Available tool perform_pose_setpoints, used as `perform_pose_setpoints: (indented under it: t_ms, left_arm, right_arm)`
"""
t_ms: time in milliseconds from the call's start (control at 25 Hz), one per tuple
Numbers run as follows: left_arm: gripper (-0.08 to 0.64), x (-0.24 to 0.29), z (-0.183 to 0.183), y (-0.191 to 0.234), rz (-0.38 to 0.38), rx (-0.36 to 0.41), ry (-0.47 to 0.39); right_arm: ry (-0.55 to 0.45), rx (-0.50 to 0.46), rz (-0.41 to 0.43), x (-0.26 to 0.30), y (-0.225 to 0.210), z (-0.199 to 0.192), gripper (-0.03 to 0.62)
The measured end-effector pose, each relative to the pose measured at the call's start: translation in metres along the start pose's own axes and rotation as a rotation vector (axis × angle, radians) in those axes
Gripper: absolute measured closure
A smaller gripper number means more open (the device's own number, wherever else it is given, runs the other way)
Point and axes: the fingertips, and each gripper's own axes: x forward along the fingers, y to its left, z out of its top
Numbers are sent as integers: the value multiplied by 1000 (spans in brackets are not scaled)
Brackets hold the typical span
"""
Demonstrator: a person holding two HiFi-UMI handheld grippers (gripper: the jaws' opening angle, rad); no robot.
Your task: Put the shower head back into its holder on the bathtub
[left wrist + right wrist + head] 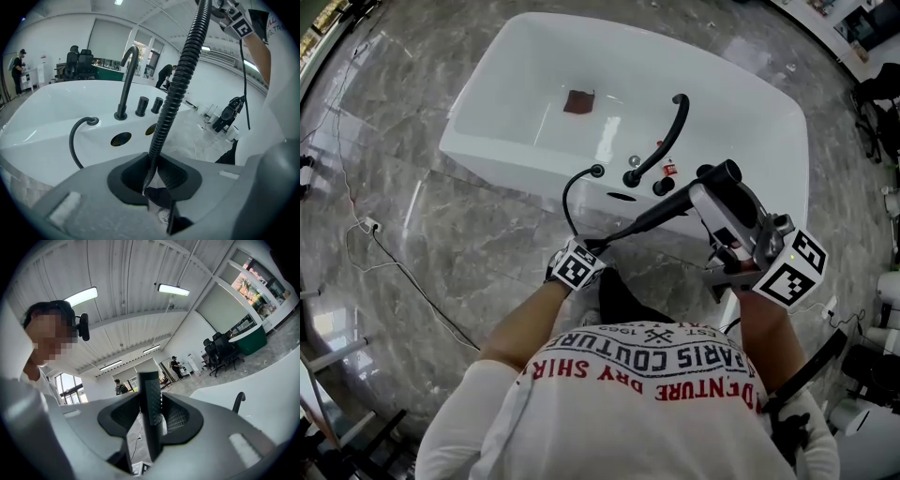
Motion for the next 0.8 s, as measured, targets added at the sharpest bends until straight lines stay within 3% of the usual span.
perform_pose_setpoints:
  t_ms: [240, 560, 800]
  left_arm:
    - [494, -22, -7, 9, 17, -44, -25]
    - [494, -55, -25, 17, 68, -111, -50]
    - [494, -95, -13, 29, 132, -165, -147]
  right_arm:
    - [-11, 0, -5, -2, -6, 1, 448]
    - [11, -83, -71, -5, -14, -7, 448]
    - [22, -144, -118, -15, -19, -15, 449]
